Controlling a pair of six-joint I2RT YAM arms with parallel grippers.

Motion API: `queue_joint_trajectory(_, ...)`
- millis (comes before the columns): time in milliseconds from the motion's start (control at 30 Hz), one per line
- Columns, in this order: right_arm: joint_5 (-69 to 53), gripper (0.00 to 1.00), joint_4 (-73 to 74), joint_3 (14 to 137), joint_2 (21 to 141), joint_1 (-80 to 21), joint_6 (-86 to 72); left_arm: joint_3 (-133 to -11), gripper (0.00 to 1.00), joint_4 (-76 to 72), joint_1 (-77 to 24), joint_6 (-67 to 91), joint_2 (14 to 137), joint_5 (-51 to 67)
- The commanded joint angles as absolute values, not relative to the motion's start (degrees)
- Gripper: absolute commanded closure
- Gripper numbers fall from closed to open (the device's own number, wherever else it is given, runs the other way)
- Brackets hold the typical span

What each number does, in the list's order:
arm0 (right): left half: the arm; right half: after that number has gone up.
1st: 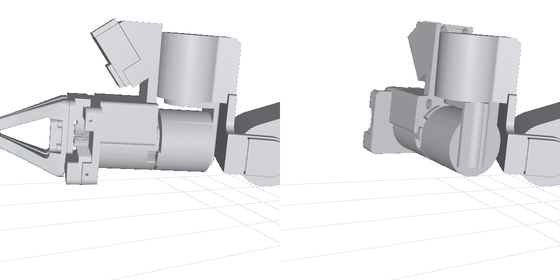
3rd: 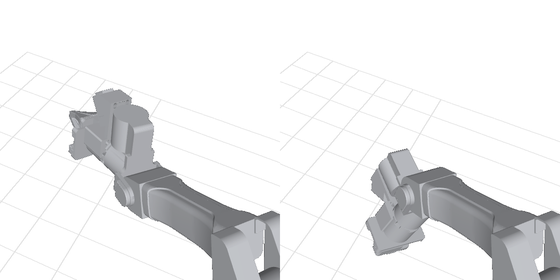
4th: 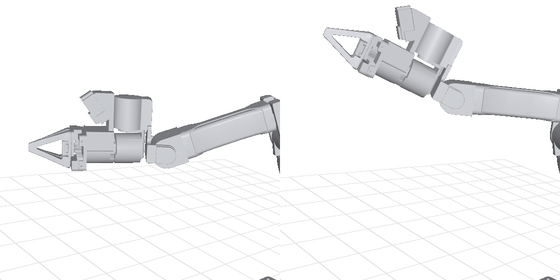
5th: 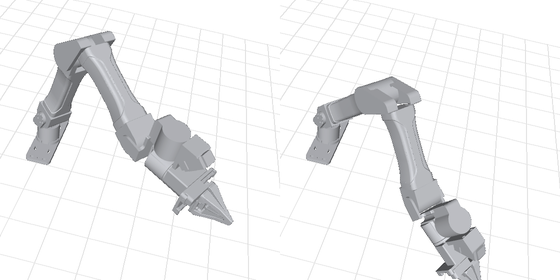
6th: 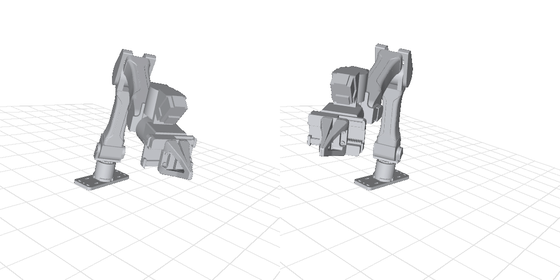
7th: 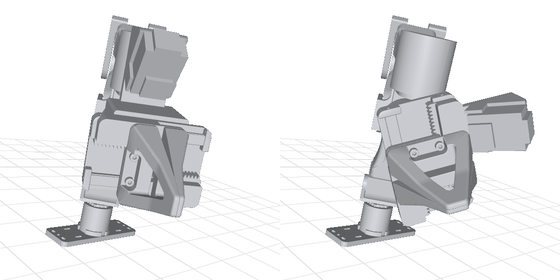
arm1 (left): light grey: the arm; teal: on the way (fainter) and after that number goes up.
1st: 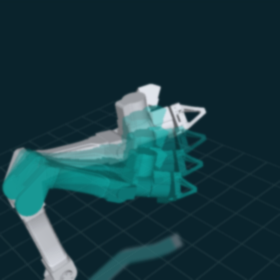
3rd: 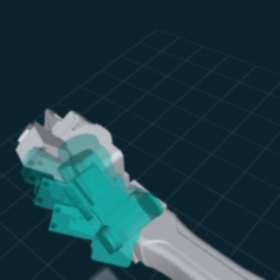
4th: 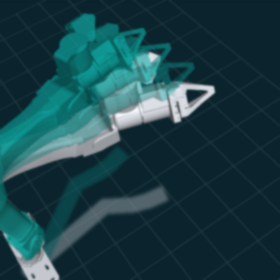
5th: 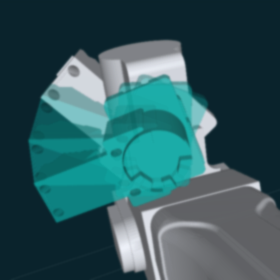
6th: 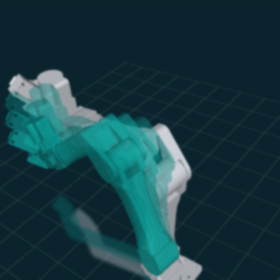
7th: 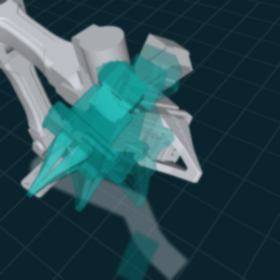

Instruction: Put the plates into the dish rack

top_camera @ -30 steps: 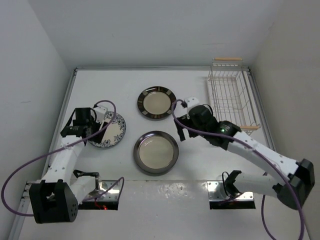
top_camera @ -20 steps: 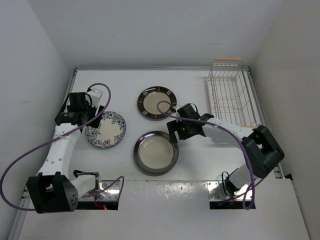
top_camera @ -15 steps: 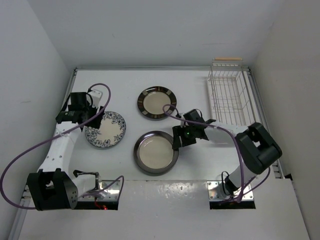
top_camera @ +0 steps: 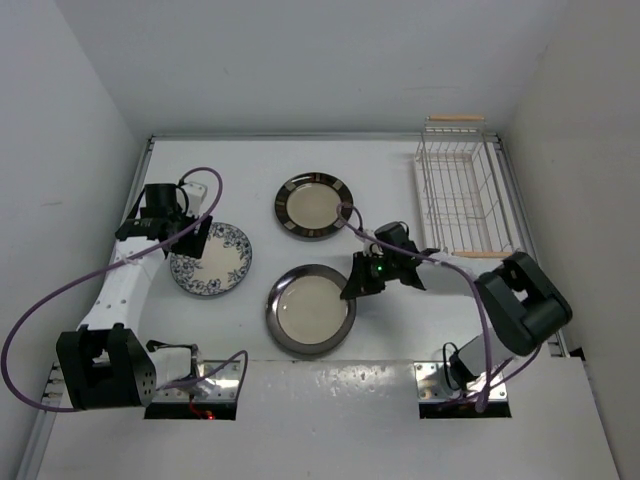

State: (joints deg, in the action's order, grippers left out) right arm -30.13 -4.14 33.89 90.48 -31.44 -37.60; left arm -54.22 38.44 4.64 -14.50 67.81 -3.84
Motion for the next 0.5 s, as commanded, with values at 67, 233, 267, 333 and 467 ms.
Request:
queue_joint_trajectory(67,-22.33,1.0,9.62,48.4,73.24,-28.39,-31.29,-55.37,0.18,38.58,5.19,-13.71,67.59,-2.81)
queue_joint_trajectory(233,-16.36,1.0,22.56,68.75,67.95,-21.65,-23.32,-55.99,0.18,38.58,5.19,-13.71,68.72,-1.76)
queue_joint_trajectory(267,-15.13,1.0,24.33,70.91,67.59,-20.66,-22.07,-55.99,0.18,38.58,5.19,-13.71,68.73,-1.76)
queue_joint_trajectory(333,-8.47,1.0,29.17,78.8,67.24,-16.45,-17.08,-56.6,0.18,38.58,5.19,-13.71,69.25,-1.24)
queue_joint_trajectory(467,8.94,1.0,31.12,88.05,67.76,-8.02,-6.97,-57.13,0.18,38.58,5.19,-13.71,69.26,-0.18)
